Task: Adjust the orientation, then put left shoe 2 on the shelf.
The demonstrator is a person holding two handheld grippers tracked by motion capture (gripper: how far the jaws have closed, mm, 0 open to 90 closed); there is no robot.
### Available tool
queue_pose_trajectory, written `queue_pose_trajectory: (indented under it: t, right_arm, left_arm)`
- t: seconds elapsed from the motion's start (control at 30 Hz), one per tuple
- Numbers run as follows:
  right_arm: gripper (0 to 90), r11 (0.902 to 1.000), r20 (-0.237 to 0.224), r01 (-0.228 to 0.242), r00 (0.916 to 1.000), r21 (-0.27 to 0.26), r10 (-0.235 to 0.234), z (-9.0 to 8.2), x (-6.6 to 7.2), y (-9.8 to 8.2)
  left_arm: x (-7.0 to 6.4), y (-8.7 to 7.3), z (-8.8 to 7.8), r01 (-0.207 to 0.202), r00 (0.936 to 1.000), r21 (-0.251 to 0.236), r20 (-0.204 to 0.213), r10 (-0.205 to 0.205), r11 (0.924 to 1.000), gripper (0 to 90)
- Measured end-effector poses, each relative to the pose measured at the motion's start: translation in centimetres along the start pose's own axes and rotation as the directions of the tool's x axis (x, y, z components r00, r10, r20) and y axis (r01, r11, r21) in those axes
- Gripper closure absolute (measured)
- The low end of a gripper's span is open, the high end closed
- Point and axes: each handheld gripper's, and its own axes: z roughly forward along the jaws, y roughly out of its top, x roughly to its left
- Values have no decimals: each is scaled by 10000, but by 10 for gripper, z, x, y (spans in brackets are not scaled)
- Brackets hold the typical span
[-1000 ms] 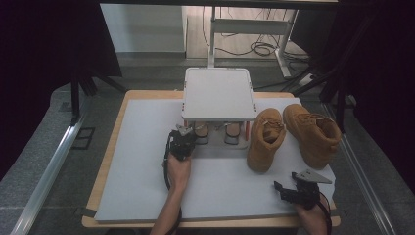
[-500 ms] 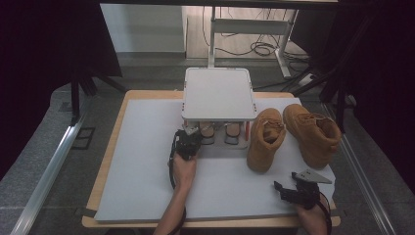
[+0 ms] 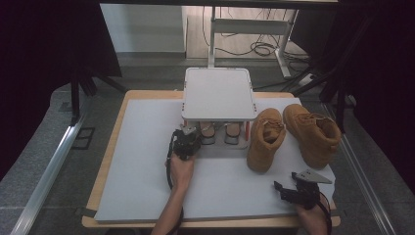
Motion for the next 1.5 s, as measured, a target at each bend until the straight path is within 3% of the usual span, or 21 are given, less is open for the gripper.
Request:
queue_pose_trajectory:
  t: [0.23, 0.57, 0.83, 1.5]
  right_arm:
    - [188, 10000, 8, 0, 10000, 0, 0, 0, 0, 0]
    - [189, 10000, 11, 4, 10000, 2, -4, 0, 0, 0]
    - [188, 10000, 21, 7, 10000, 2, -7, 0, 0, 0]
    - [180, 10000, 134, -36, 9999, 66, 35, 1, 2, 1]
  left_arm:
    - [-1, 1, -10, -376, 9993, 187, -66, 378, 9991, 405]
    - [0, -5, -28, -1022, 9948, 366, 84, 1019, 9941, 270]
    - [10, -15, -46, -863, 9958, 329, 338, 852, 9957, 221]
    - [34, -48, -71, -1254, 9916, 925, 425, 1219, 9878, 135]
